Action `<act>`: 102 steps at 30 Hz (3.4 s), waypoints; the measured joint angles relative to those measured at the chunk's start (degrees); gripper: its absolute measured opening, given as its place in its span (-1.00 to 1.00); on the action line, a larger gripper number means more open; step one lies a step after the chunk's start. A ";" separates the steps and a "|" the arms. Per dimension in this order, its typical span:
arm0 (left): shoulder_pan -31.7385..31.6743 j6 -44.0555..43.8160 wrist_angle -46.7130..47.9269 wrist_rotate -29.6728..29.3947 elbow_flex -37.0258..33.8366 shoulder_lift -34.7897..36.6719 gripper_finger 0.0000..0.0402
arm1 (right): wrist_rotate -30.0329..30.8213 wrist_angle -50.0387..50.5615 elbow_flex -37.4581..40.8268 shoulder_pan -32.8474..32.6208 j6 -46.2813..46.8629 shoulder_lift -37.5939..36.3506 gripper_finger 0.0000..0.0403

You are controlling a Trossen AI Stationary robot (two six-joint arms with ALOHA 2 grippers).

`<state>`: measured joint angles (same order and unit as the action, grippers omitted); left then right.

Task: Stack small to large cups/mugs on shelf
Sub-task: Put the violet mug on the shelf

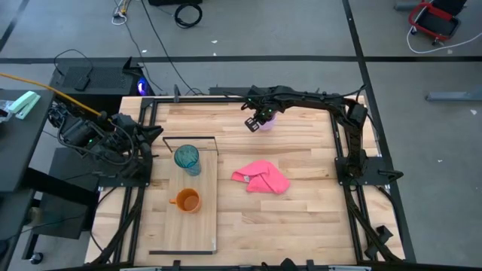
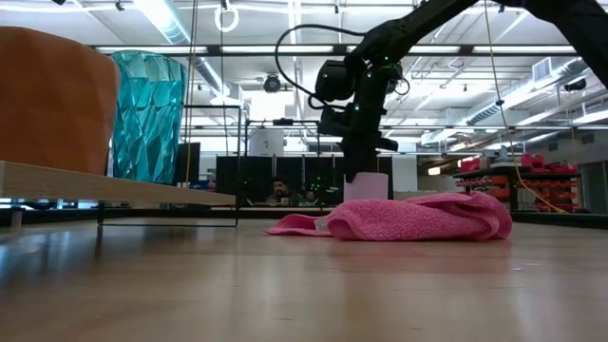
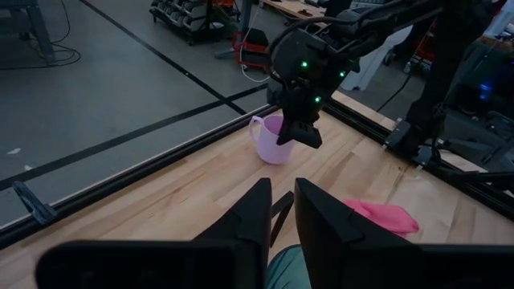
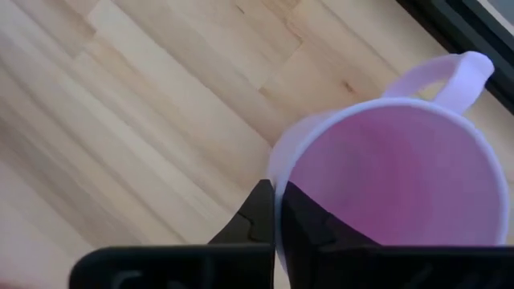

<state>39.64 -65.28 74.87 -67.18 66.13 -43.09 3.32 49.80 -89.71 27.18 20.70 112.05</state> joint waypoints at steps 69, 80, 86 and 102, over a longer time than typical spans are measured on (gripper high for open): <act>0.02 -1.31 -23.31 8.44 0.02 -9.28 -0.73 | -1.97 -3.12 0.05 -52.72 -24.04 -1.78 -0.98; -4.40 13.31 -45.80 17.60 0.02 -18.58 -0.68 | -3.18 -3.59 0.04 -49.87 -26.52 1.53 -0.98; -8.84 15.49 -51.09 24.86 0.03 -24.27 -0.73 | -3.20 -3.70 0.04 -49.33 -26.94 1.42 -0.98; -17.75 13.31 -57.02 48.91 0.02 -39.26 -0.78 | -4.07 -3.55 0.04 -48.98 -27.36 1.36 -0.94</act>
<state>21.89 -51.96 17.85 -18.26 66.15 -82.35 -0.75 46.25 -89.67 -21.80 -6.66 113.40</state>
